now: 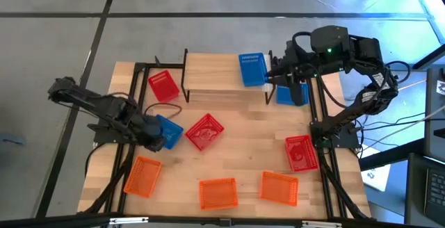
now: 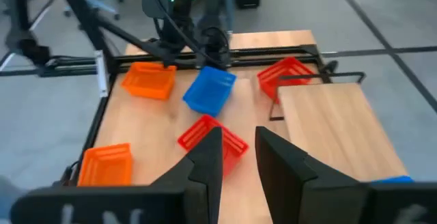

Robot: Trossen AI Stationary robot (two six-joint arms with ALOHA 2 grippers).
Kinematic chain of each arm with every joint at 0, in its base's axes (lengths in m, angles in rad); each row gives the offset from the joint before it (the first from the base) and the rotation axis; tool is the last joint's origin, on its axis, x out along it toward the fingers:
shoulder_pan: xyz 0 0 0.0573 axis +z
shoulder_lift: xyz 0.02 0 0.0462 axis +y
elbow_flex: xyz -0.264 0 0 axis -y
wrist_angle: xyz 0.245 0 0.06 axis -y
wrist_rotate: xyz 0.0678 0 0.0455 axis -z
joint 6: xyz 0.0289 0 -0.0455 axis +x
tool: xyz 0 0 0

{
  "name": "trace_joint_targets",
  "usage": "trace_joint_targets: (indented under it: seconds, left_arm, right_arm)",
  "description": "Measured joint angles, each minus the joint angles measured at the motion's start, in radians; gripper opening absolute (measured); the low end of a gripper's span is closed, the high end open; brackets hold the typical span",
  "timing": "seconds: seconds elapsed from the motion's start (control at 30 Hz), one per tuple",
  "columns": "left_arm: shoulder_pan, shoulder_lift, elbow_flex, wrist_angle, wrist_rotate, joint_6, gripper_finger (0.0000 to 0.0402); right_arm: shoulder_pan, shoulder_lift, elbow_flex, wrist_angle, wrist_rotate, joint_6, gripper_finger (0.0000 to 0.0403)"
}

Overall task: Stack baskets on shelf by color
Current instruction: Put the left orange basket on the shelf

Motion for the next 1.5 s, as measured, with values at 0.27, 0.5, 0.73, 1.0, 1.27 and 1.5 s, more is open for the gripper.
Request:
trace_joint_targets:
  seconds: [0.27,0.5,0.73,1.0,1.27,1.5]
  left_arm:
    - [-0.215,0.148,0.000,0.158,-0.072,-0.201,0.0071]
    - [-0.310,0.293,0.000,0.214,-0.146,-0.292,0.0074]
    - [-0.346,0.398,0.000,0.285,-0.144,-0.324,0.0075]
    - [-0.346,0.441,0.000,0.284,-0.127,-0.316,0.0075]
    - [-0.346,0.441,0.000,0.275,-0.128,-0.293,0.0075]
    - [-0.352,0.441,0.000,0.266,-0.136,-0.247,0.0075]
  right_arm:
    - [-0.001,0.000,0.000,-0.006,-0.047,-0.025,0.0086]
    - [-0.001,0.000,0.000,-0.008,-0.049,-0.025,0.0086]
    - [-0.001,0.000,0.000,-0.011,-0.049,-0.025,0.0086]
    - [-0.002,0.000,0.000,-0.013,-0.049,-0.025,0.0086]
    - [-0.002,0.000,0.000,-0.013,-0.049,-0.025,0.0086]
    - [-0.002,0.000,0.000,-0.013,-0.049,-0.025,0.0086]
